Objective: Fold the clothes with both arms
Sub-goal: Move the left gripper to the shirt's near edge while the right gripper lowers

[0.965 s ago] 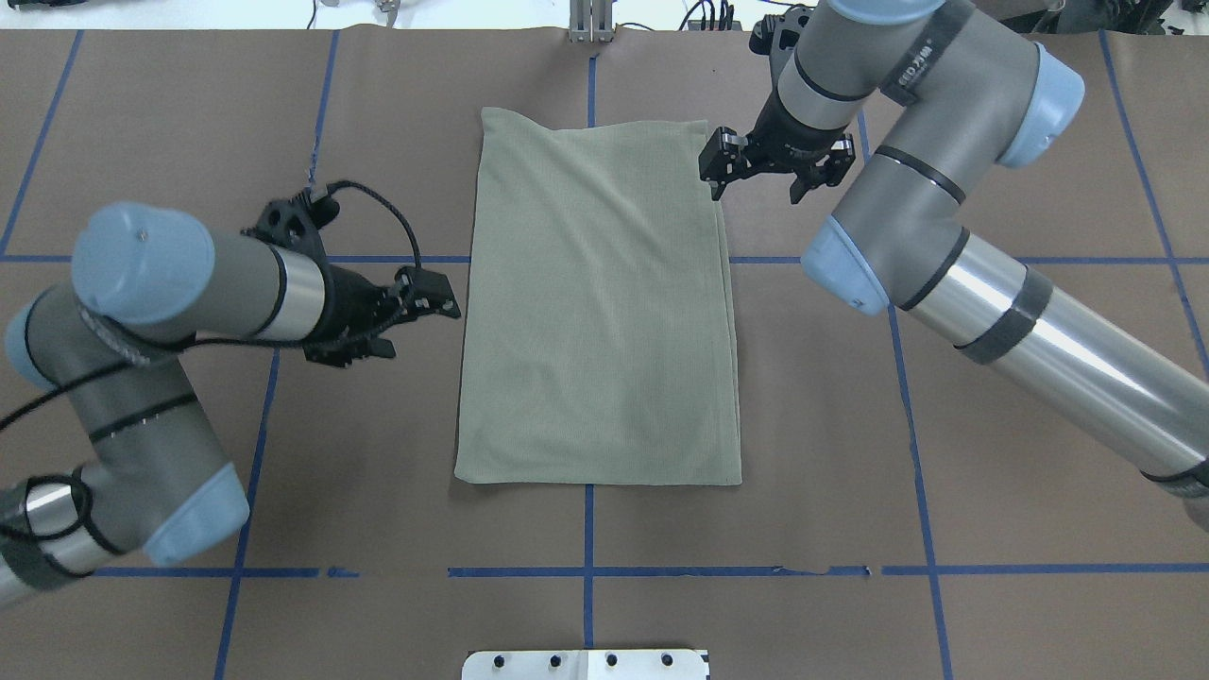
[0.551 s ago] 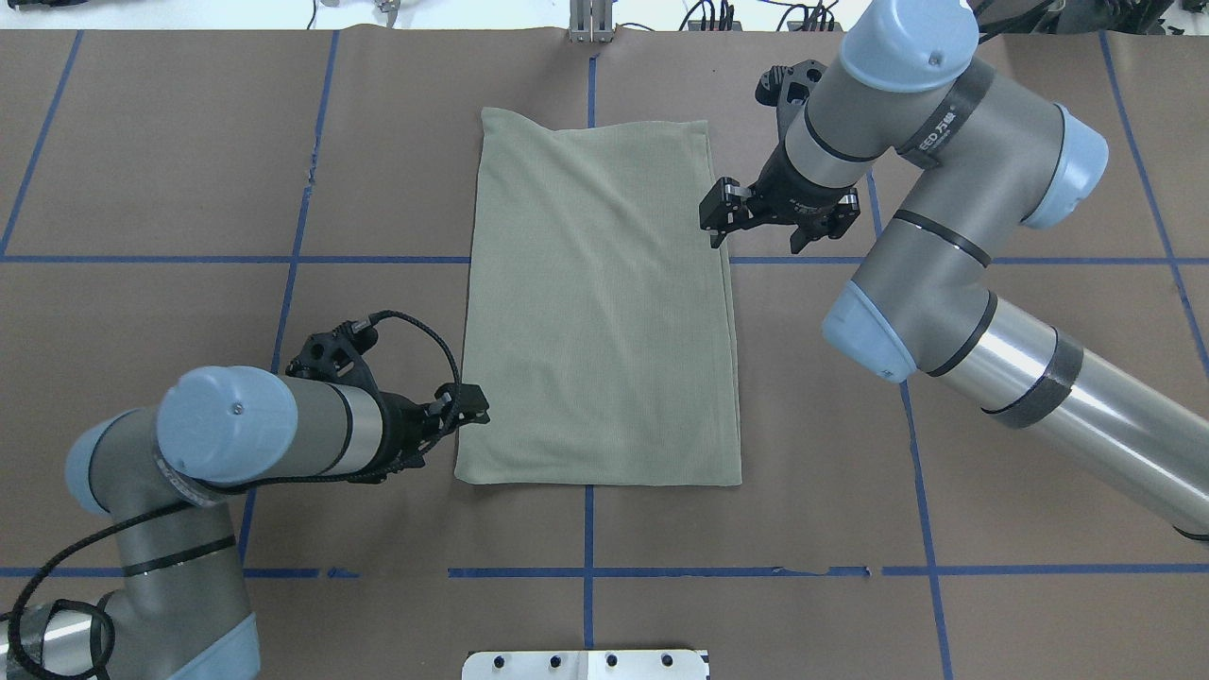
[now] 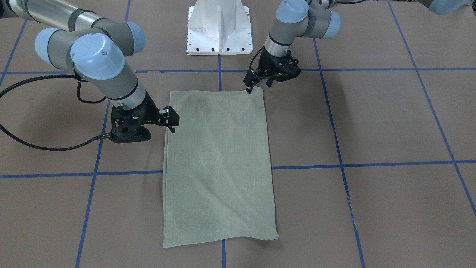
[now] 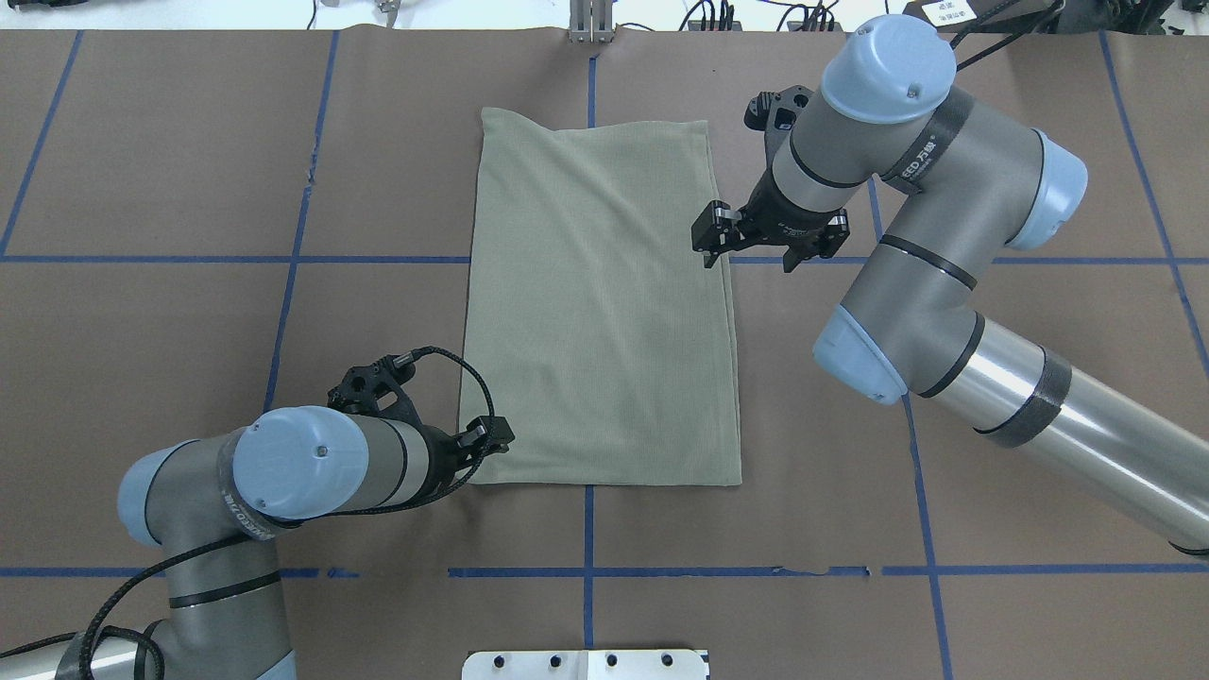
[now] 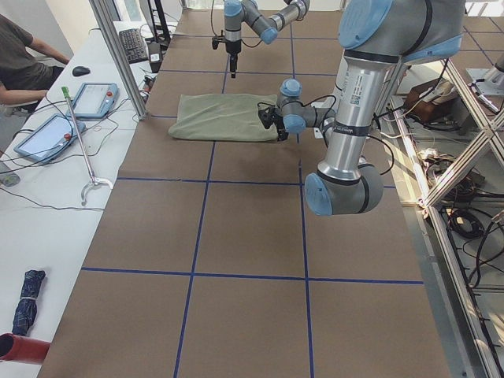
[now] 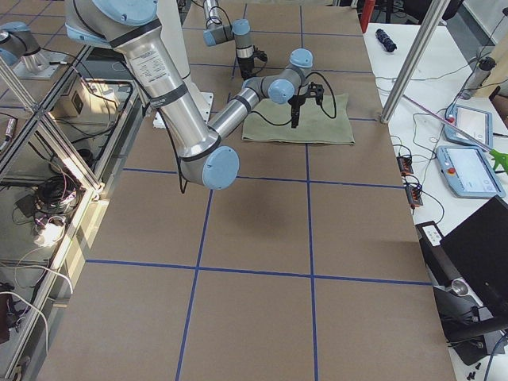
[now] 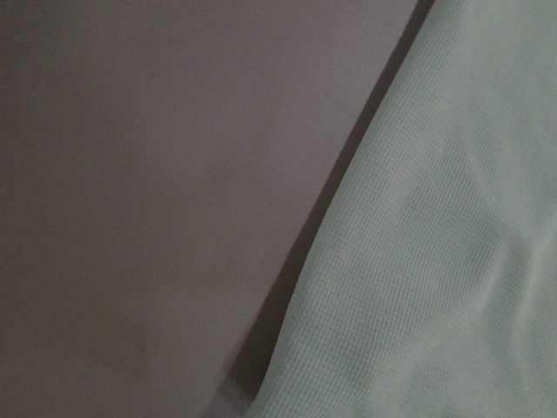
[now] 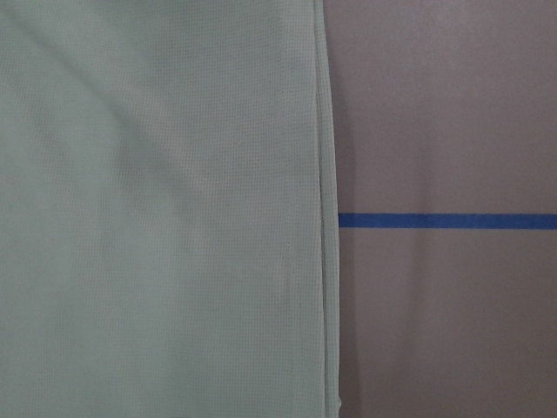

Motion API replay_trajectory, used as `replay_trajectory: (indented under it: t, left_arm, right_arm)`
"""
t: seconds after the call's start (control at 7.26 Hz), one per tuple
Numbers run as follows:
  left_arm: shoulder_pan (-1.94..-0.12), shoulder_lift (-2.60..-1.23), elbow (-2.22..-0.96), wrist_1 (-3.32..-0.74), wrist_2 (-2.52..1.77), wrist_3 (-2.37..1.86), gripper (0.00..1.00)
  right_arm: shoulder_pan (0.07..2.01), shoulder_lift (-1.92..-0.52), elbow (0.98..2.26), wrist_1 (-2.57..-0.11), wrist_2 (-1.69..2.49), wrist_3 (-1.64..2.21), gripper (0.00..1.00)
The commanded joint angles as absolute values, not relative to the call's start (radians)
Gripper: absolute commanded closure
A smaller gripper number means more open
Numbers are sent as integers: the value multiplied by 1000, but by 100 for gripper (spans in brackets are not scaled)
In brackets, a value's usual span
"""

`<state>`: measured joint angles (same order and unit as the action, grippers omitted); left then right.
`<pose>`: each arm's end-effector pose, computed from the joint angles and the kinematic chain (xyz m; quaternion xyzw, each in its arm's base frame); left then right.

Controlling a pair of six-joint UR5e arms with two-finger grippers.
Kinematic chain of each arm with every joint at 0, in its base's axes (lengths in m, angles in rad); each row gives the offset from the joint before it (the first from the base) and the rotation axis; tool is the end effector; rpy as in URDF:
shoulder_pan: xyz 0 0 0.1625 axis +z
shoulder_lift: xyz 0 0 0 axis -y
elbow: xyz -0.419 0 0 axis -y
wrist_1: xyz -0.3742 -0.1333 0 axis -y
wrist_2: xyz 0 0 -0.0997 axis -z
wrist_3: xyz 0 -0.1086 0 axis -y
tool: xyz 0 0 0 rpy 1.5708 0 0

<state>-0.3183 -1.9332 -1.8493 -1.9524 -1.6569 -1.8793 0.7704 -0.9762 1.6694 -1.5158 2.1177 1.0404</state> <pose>0.5242 -0.3032 0.3019 -0.0351 0.4890 -0.2486 0.8354 -0.4192 -0.5139 0.2706 0.0130 -0.4322 0.0093 0.9016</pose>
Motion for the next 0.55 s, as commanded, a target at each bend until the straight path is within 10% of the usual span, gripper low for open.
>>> replay_trajectory:
  t: [0.0,0.41]
  left_arm:
    - [-318,-1959,-1797,-1951,-1637,-1875,4]
    - [-319,-1982,-1796,-1950,-1643,-1878,50]
  right_arm:
    - [767,-980,1666,-1516,2117,1040,0]
    - [767,-986,1666,-1514,2118,1040,0]
